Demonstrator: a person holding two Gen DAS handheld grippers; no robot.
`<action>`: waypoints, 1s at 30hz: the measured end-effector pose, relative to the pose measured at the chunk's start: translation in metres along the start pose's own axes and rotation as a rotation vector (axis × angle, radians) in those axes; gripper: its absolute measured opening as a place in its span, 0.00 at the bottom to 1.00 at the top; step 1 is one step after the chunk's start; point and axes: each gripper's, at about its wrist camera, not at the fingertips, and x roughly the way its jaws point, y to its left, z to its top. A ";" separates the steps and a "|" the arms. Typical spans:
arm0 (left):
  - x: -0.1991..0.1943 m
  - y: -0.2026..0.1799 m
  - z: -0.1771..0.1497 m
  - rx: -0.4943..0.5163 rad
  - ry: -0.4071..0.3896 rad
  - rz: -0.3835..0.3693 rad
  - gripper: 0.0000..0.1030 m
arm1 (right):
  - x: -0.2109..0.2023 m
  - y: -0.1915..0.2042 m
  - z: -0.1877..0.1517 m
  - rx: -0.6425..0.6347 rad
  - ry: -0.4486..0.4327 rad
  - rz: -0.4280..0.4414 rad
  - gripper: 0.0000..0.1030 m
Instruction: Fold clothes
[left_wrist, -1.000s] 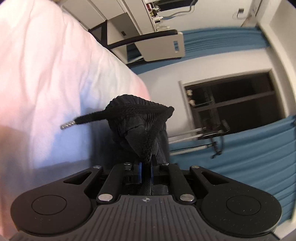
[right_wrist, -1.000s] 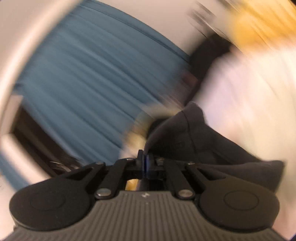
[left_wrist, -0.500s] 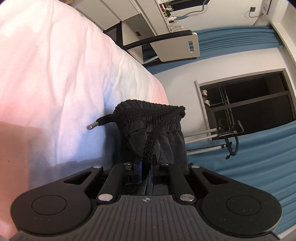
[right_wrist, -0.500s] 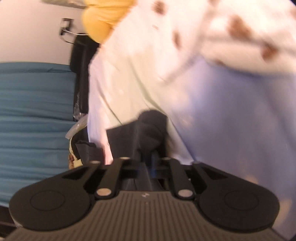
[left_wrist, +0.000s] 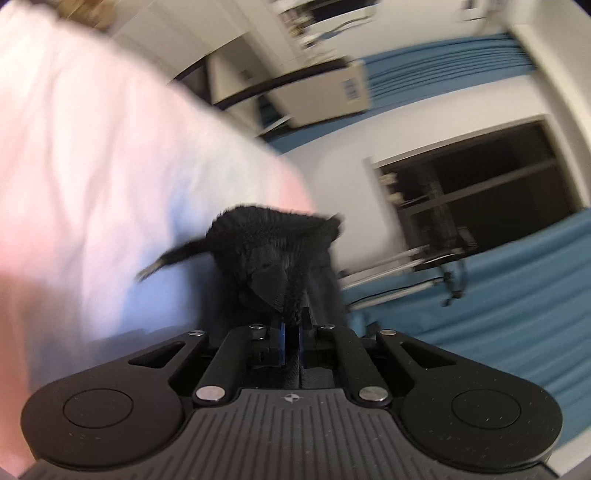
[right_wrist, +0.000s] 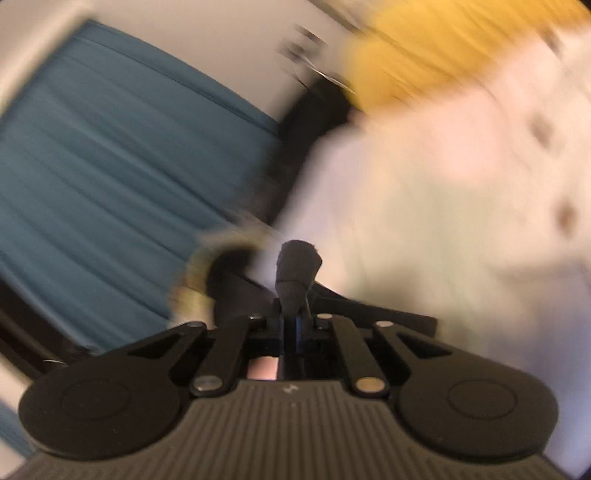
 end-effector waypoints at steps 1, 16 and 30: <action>-0.007 0.000 0.000 -0.002 -0.010 0.000 0.04 | -0.008 0.006 0.000 -0.002 -0.042 0.008 0.06; -0.041 -0.012 -0.005 0.117 -0.012 0.168 0.14 | -0.035 -0.028 -0.001 0.091 -0.040 -0.491 0.56; -0.063 -0.030 0.018 0.201 -0.246 0.111 0.87 | -0.019 0.066 -0.080 -0.286 0.294 -0.044 0.80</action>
